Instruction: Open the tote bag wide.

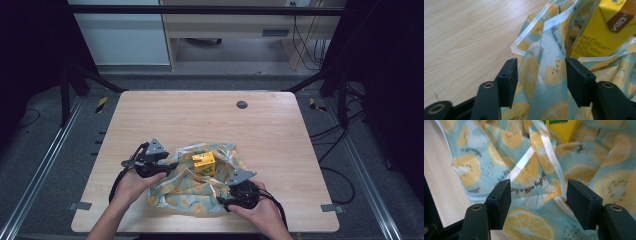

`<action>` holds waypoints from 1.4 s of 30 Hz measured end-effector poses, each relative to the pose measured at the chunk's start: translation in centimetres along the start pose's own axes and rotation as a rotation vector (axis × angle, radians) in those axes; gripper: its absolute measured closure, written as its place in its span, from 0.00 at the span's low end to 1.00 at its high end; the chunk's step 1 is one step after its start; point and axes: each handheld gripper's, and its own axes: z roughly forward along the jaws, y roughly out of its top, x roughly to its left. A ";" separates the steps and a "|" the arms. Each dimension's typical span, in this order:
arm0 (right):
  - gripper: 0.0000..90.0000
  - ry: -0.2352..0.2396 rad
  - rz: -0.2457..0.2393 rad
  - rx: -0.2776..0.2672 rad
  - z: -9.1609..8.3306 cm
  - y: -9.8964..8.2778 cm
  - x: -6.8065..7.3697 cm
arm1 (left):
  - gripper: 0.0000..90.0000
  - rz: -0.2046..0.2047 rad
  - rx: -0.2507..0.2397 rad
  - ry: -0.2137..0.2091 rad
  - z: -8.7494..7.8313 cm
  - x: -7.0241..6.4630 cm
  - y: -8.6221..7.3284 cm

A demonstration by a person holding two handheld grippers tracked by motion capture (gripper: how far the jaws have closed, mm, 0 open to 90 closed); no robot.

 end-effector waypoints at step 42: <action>1.00 -0.036 0.049 0.007 -2.6 -2.4 -2.9 | 1.00 -0.132 -0.033 0.109 2.5 4.3 0.1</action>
